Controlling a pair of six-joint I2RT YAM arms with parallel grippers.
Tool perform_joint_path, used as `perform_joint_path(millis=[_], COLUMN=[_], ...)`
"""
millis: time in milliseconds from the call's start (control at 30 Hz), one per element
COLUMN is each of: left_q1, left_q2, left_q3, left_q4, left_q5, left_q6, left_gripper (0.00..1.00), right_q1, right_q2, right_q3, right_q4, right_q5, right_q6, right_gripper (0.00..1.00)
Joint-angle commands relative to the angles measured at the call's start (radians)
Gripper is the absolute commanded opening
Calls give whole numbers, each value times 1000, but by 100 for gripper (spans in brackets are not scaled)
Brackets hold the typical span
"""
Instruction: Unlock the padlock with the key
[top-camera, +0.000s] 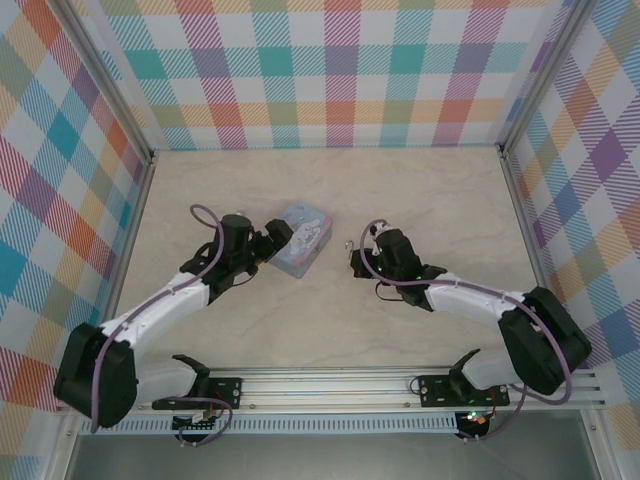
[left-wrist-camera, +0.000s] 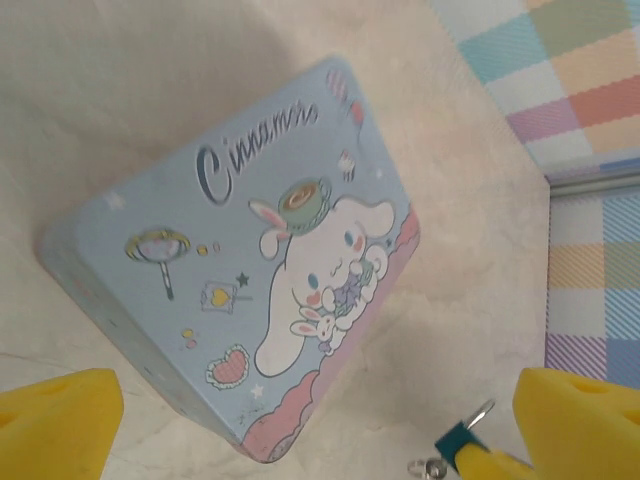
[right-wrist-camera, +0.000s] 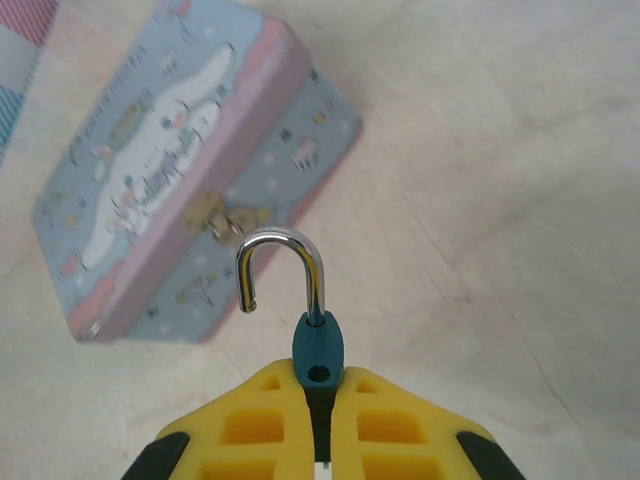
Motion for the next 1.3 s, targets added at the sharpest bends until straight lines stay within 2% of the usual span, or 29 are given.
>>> perform_joint_path(millis=[0, 233, 633, 867, 1067, 1267], left_q1=[13, 18, 19, 20, 21, 21], left_q2=[-93, -227, -233, -229, -227, -229], left_q3=[22, 19, 12, 12, 14, 17], left_q4=[-117, -247, -278, -284, -290, -300], left_q5=[-139, -272, -277, -277, -279, -289], left_q6=[117, 189, 190, 185, 184, 191], left_gripper=[100, 100, 100, 100, 100, 100], right_q1=[-2, -2, -2, -2, -2, -2], right_q2=[-41, -68, 72, 116, 144, 110], right_q3=[39, 67, 106, 124, 123, 115], right_q4=[-250, -446, -487, -494, -502, -479], right_q5=[-21, -90, -163, -134, -124, -106], right_q6=[-20, 22, 20, 25, 21, 14], right_gripper=[0, 0, 0, 1, 8, 25])
